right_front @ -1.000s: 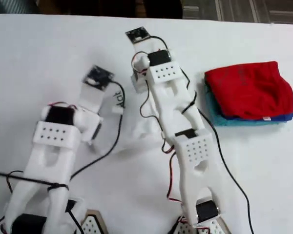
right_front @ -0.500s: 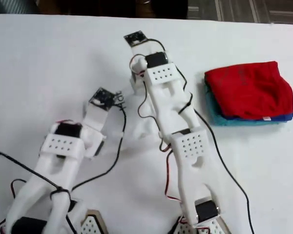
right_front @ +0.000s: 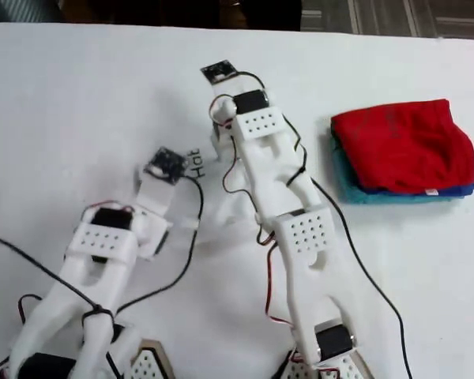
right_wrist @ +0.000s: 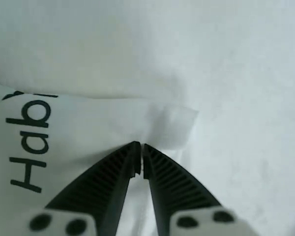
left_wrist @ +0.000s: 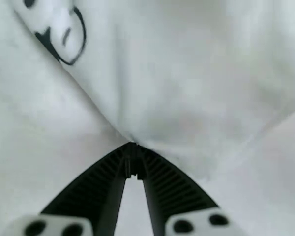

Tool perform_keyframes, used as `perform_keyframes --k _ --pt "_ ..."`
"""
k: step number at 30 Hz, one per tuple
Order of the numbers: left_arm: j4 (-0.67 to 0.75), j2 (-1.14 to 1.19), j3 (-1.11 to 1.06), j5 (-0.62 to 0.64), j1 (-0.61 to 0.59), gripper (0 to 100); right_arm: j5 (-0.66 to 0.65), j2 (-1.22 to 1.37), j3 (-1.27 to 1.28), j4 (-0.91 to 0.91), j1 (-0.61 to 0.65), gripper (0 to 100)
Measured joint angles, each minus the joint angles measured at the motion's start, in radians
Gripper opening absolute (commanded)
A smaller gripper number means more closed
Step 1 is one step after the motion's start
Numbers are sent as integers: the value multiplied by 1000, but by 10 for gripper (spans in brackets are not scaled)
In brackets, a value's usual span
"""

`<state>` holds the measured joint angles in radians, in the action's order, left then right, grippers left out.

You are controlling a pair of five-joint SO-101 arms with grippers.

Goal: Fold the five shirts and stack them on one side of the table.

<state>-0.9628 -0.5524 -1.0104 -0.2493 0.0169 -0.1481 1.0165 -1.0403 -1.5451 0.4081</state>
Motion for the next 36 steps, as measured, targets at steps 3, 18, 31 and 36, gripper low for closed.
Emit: perform_keyframes --k 3,18,31,36 --pt "-40 0 97 107 0 27 0 0 0 0 0 20" --pt "54 0 -49 91 87 27 0 0 -3 -18 0 20" --pt "123 0 -114 86 86 27 0 2 -43 -61 -14 20" --pt "-14 0 11 86 86 27 0 -57 -164 -172 -17 20"
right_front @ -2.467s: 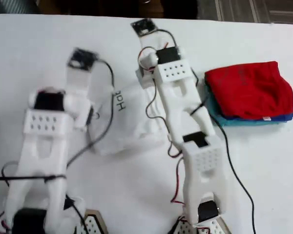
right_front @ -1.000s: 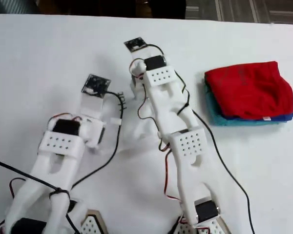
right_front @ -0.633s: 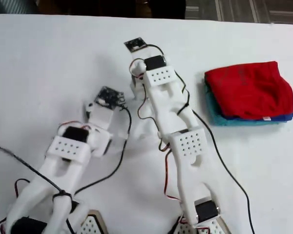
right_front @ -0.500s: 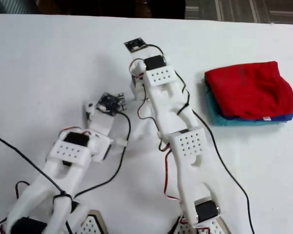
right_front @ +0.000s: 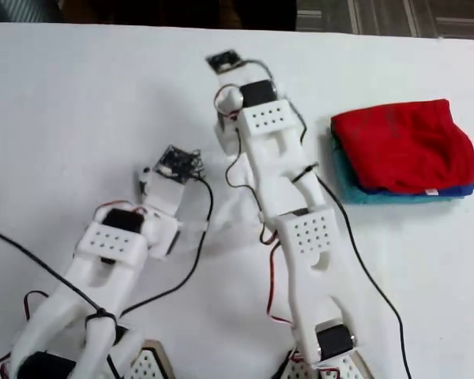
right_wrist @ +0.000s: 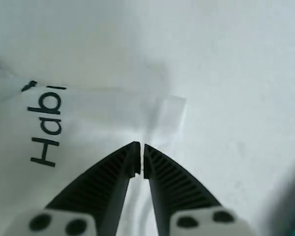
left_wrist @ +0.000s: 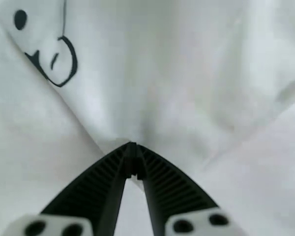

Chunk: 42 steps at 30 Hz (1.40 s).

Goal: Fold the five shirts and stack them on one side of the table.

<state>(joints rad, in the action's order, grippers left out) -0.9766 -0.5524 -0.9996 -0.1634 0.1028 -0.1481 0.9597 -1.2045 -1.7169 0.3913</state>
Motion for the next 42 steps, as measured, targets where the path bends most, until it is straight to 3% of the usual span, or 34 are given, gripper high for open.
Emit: perform_keyframes --k 4,8,11,15,23,42 --pt "-140 0 138 0 0 27 0 -72 -20 -28 -5 26" --pt "-219 0 229 0 -8 27 9 -141 58 -28 -3 134" --pt "-227 0 250 0 -74 27 63 -213 164 -29 -3 228" --pt "-218 0 253 0 -206 27 97 -295 347 -29 14 279" --pt "-181 0 253 0 -396 27 130 -315 525 -29 63 319" --pt "-180 0 253 0 -405 27 161 -23 471 -28 89 333"
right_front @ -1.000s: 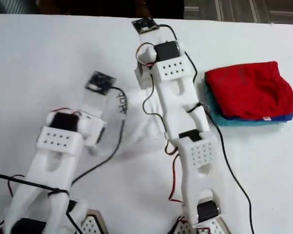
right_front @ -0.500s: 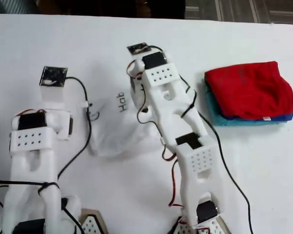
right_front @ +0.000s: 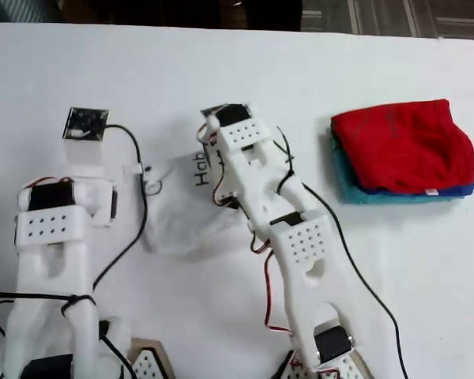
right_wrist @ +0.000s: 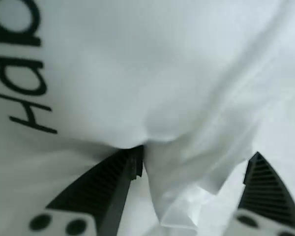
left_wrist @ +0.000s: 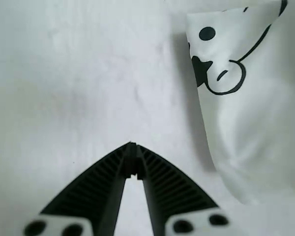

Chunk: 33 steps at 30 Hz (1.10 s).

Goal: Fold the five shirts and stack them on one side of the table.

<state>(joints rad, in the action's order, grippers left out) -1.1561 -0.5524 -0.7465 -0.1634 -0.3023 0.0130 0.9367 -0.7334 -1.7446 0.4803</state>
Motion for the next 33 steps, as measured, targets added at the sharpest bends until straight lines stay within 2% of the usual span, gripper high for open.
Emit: perform_keyframes --k 2,3,6,7,9,11,23,28,33 --pt "0 0 0 0 2 27 0 6 -5 0 0 317" --pt "0 0 0 0 0 27 0 9 -6 0 0 278" --pt "0 0 0 0 0 27 -6 21 -9 0 0 39" --pt "6 0 0 0 2 27 -26 26 -11 0 0 4" --pt "15 0 0 0 0 27 -61 34 -11 0 2 54" --pt "26 0 0 0 0 27 -84 37 -12 -2 2 19" --pt "44 0 0 0 2 27 -95 40 -17 -3 0 19" --pt "44 0 0 -37 2 27 -110 28 -100 -5 -49 19" --pt "46 0 0 -123 2 27 -245 -118 -98 -5 -110 19"
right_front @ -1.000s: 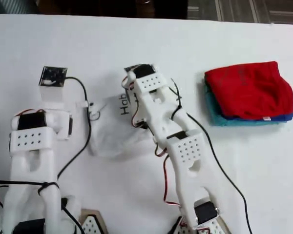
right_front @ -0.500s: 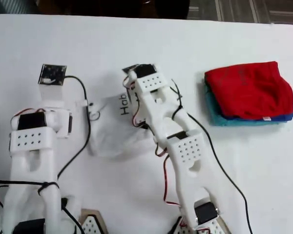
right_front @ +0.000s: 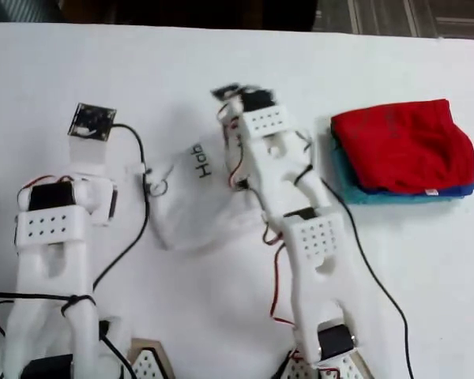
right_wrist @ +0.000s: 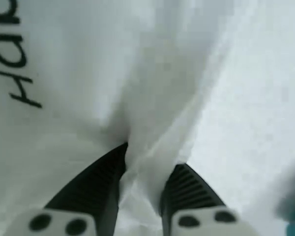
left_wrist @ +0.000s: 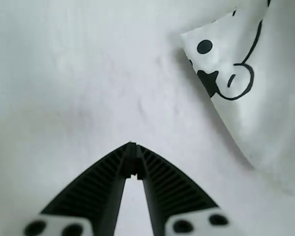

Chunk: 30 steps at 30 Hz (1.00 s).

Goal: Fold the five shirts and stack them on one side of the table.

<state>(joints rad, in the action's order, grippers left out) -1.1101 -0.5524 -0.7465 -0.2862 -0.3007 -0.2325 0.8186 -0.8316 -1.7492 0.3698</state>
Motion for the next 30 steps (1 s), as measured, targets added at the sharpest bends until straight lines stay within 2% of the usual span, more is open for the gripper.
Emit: perform_keyframes --k 8,15,22,30 --pt "87 0 -86 -15 0 27 -210 -473 318 0 -81 19" --pt "110 0 -101 -15 0 27 -367 -799 468 0 -244 19" --pt "110 0 -101 -15 -2 27 -508 -855 477 0 -459 19" --pt "110 0 -101 -15 -2 27 -612 -740 470 46 -605 19"
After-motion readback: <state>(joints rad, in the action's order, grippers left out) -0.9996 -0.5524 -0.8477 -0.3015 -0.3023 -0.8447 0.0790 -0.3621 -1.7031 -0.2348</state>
